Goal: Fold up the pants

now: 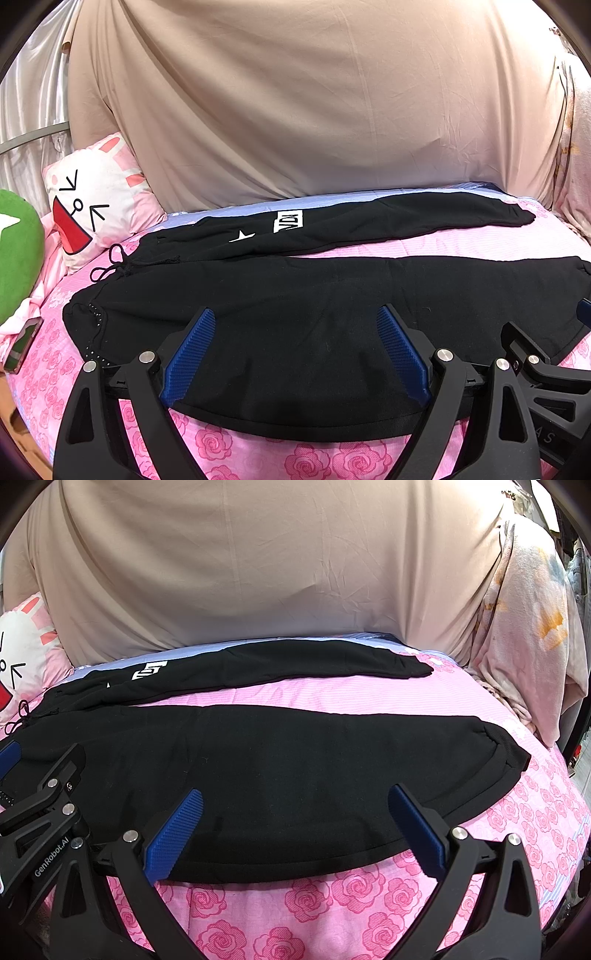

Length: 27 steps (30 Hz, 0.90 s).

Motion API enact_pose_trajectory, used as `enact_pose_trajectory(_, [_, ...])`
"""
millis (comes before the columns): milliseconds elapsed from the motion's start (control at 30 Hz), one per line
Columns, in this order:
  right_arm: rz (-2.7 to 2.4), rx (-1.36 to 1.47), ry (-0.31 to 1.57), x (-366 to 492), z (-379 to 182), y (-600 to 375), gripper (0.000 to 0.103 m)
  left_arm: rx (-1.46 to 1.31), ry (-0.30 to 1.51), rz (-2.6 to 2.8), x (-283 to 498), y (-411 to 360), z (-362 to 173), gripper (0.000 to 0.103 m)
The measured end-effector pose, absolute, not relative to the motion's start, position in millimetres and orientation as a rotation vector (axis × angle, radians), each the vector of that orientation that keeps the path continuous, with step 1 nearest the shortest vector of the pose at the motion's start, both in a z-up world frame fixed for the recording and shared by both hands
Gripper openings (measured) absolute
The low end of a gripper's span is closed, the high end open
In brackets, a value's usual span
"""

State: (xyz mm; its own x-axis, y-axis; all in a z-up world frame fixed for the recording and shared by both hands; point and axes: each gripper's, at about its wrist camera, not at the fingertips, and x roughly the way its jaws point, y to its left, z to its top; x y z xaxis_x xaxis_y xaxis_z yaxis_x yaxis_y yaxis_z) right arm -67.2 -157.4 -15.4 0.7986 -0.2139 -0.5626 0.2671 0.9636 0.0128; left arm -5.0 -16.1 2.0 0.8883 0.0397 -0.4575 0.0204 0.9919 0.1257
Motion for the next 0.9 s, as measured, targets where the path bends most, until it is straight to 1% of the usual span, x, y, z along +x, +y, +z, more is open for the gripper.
enact_pose_trajectory(367, [-0.256,0.094,0.605,-66,-17,-157,0.098,0.130,0.486,0.009,-4,-16,0,0.087])
enact_pose_trajectory(600, [-0.181,0.154,0.669,-57,-22,-167,0.098,0.095,0.517,-0.023,-1,-10,0,0.087])
enact_pose_trajectory(667, [-0.141,0.174,0.664,-56,-18,-178,0.098,0.043,0.525,-0.070,0,1,7,0.087])
enact_pose_trajectory(767, [-0.194,0.094,0.652,-42,-4,-212,0.098,-0.003,0.542,-0.105,14,26,24,0.087])
enact_pose_trajectory(900, [-0.260,0.090,0.676,5,14,-293,0.098,-0.020,0.562,-0.043,61,73,56,0.087])
